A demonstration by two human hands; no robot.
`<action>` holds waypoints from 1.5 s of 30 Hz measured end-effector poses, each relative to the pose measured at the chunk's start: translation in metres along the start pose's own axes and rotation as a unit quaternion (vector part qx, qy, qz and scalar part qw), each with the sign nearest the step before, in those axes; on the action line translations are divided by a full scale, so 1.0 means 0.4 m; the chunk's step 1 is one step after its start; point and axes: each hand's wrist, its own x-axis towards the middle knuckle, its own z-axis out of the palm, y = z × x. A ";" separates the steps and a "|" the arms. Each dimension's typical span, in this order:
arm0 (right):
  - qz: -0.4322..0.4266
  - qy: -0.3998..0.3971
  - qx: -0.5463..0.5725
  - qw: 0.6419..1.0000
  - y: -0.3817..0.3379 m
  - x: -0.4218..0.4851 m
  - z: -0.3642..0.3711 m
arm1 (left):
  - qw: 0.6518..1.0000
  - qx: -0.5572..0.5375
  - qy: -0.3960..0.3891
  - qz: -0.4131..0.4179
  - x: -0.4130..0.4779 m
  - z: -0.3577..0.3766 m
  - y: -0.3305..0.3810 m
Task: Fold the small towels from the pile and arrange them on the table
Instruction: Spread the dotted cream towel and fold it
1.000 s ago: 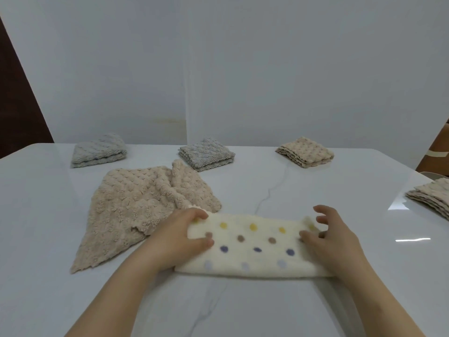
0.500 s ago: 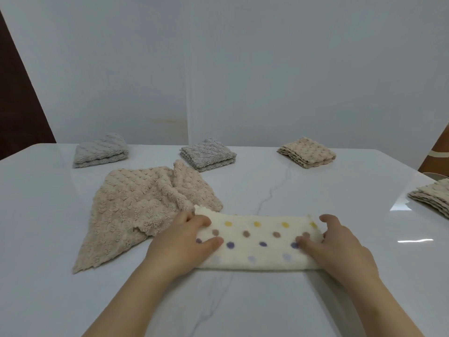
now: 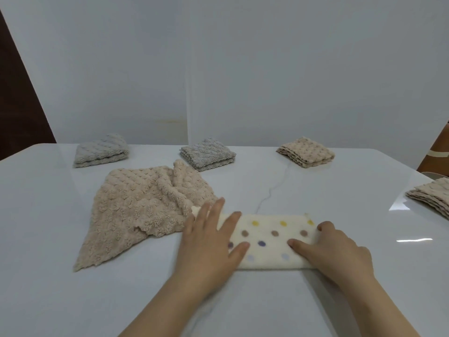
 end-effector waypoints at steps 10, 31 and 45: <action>-0.016 0.010 0.164 0.986 0.015 0.005 -0.002 | 0.996 0.030 -0.081 -0.007 -0.013 0.044 0.051; 0.055 0.094 0.591 0.799 -0.021 -0.009 0.007 | 0.999 -0.010 -0.044 -0.010 -0.006 0.061 0.060; -0.439 0.219 0.248 0.836 -0.193 -0.085 0.117 | 0.791 -0.580 0.075 -0.180 0.036 -0.027 -0.006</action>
